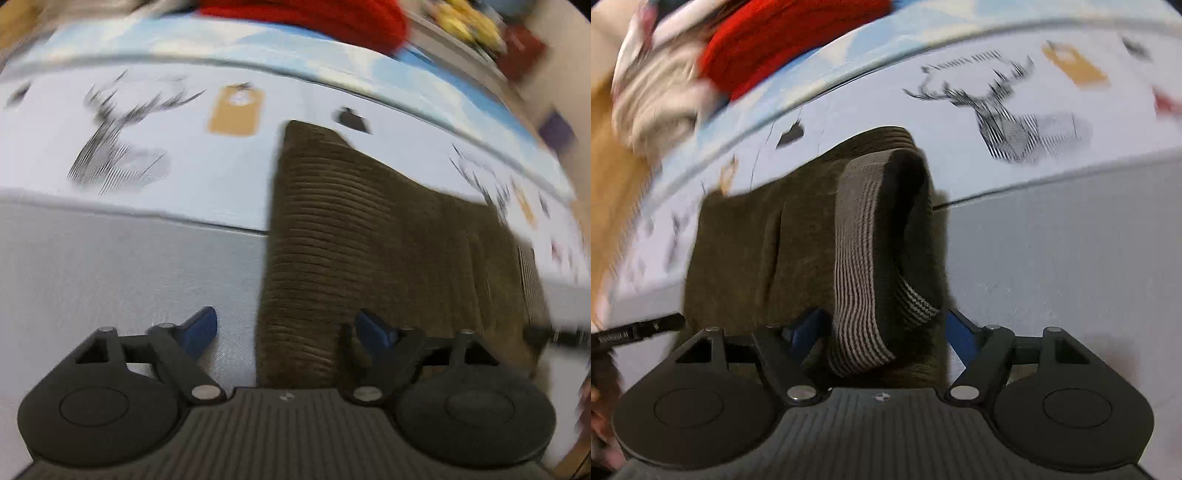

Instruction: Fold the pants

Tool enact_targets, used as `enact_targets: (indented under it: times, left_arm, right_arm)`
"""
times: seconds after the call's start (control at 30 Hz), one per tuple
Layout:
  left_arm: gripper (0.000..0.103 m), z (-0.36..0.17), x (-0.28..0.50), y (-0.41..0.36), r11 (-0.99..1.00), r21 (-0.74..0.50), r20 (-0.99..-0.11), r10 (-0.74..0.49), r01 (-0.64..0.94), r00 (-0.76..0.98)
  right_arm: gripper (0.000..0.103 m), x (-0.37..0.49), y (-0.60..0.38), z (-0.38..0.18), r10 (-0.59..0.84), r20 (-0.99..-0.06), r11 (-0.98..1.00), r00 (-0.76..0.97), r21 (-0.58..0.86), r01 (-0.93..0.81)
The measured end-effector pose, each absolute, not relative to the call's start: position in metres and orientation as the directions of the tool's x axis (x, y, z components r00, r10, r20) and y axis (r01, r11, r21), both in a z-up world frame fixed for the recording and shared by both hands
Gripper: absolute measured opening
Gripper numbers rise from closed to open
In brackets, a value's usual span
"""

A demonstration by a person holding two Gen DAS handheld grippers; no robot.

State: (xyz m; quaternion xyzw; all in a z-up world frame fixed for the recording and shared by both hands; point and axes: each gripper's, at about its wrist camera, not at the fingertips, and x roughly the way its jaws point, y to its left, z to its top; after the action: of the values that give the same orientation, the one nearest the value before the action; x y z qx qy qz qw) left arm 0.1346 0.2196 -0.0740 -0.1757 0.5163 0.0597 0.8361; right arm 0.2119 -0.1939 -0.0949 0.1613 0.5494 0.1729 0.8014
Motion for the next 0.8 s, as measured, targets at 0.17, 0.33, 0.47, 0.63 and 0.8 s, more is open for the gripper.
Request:
enact_targets:
  times: [0.17,0.33,0.47,0.63,0.8]
  left_arm:
    - [0.056,-0.106,0.132,0.228,0.837,-0.414,-0.880,-0.267,-0.359,0.394]
    - [0.029,-0.069,0.115,0.231,0.801,-0.502,-0.813,-0.309,-0.326,0.493]
    - [0.033,-0.084,0.115,0.211,0.884,-0.377,-0.887,-0.258,-0.278,0.382]
    - [0.041,-0.033,0.101,0.175,0.986,-0.110,-0.850,-0.027,-0.127,0.527]
    - [0.042,-0.049,0.094,0.138,0.999,-0.001,-0.882,-0.025,0.052,0.470]
  right_arm:
    - [0.076,0.210,-0.194,-0.121,0.518,-0.816,0.846,0.257,0.533,-0.013]
    - [0.043,0.203,-0.199,-0.087,0.529,-0.773,0.832,0.350,0.553,-0.037]
    - [0.046,0.201,-0.200,-0.078,0.488,-0.799,0.865,0.352,0.496,-0.076]
    - [0.055,0.193,-0.188,-0.070,0.367,-0.848,0.930,0.382,0.326,-0.170]
    - [0.054,0.175,-0.173,-0.043,0.300,-0.784,0.940,0.543,0.144,-0.310]
